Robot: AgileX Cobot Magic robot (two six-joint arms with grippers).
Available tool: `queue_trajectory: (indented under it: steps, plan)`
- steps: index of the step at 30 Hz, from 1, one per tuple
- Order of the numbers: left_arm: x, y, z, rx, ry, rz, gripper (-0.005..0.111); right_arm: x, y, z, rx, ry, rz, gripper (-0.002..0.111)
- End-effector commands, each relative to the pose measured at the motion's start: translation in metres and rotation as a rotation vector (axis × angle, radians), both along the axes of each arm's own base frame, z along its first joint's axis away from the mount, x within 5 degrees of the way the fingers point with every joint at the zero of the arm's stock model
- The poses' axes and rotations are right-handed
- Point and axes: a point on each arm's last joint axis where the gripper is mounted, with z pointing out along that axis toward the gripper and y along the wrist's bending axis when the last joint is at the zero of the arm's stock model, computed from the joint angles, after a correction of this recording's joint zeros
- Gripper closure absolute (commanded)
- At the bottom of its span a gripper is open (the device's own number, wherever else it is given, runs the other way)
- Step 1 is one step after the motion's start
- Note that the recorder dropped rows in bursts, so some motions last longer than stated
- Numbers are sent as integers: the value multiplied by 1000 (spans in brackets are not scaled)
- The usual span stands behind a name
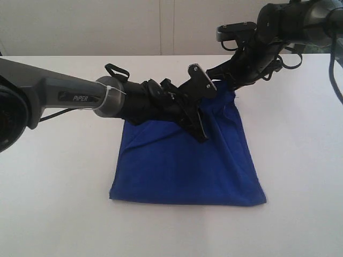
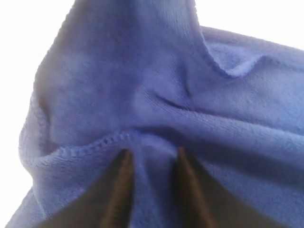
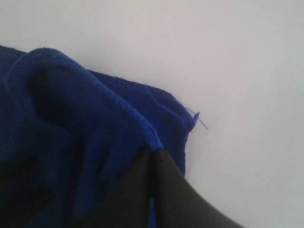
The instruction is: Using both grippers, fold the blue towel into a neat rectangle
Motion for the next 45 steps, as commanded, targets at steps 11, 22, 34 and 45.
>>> queue_trajectory:
  steps: [11,22,34,45]
  plan:
    - [-1,13,54,-160,102,-11,107,0,-3,1,-16,10,6,108]
    - [30,117,99,-469,638,148,107,-15,-8,19,-72,74,88,108]
    - [2,131,128,-457,837,-38,107,-58,-16,85,-88,99,177,108]
    - [-61,148,190,-283,806,-53,107,-134,-24,123,-62,115,255,108]
